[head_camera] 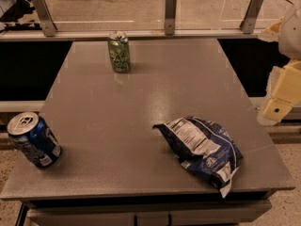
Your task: Knock green can over
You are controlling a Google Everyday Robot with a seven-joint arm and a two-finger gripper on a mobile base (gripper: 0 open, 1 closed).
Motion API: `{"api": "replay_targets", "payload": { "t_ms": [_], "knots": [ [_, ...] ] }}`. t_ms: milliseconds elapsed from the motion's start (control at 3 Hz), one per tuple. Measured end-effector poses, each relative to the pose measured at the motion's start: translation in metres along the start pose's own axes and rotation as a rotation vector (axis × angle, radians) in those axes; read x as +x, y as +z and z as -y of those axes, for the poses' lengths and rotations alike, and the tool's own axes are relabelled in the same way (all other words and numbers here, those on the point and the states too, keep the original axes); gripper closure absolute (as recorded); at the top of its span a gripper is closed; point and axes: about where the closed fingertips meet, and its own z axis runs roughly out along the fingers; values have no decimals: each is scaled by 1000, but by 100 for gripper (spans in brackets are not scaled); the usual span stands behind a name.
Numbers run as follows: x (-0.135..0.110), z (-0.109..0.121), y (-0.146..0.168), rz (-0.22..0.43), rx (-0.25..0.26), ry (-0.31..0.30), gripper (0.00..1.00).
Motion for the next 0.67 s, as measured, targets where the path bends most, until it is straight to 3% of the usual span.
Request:
{"api": "replay_targets", "payload": {
  "t_ms": [333,667],
  "knots": [
    [0,0,0,0,1,0,0],
    [-15,21,11,29,43,-13,0]
  ]
}}
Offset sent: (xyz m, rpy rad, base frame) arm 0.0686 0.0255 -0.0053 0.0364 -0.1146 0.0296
